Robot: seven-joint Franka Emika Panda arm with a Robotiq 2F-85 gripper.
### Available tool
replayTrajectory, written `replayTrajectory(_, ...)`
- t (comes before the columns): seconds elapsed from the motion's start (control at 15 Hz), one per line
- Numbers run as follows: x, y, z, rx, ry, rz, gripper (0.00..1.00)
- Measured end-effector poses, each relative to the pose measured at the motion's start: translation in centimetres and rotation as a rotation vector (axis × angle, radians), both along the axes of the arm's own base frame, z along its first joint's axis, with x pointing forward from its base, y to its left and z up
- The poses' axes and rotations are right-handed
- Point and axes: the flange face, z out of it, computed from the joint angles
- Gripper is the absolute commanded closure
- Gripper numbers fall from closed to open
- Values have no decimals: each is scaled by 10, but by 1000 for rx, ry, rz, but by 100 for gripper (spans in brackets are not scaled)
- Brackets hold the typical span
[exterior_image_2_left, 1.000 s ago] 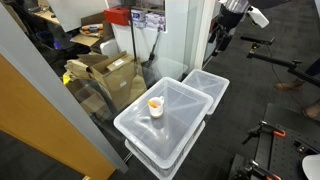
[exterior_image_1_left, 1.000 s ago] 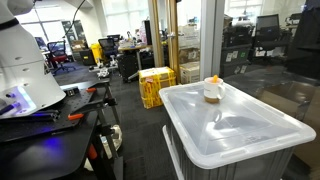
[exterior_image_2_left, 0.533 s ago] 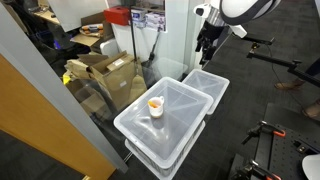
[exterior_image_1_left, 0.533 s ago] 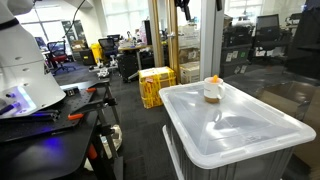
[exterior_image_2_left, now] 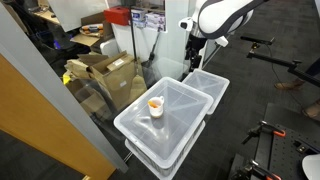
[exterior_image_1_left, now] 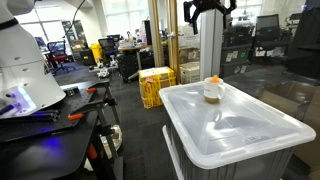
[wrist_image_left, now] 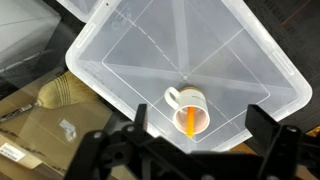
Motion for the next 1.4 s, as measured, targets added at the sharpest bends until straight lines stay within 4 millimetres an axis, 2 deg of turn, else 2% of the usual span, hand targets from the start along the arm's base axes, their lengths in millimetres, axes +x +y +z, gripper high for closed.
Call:
replayTrajectory(0.67, 0, 2, -6, 7, 8, 3, 0)
replayTrajectory(1.07, 13, 8, -27, 21, -17, 30, 0)
replayTrajectory(1.4, 30, 26, -50, 38, -36, 65, 0)
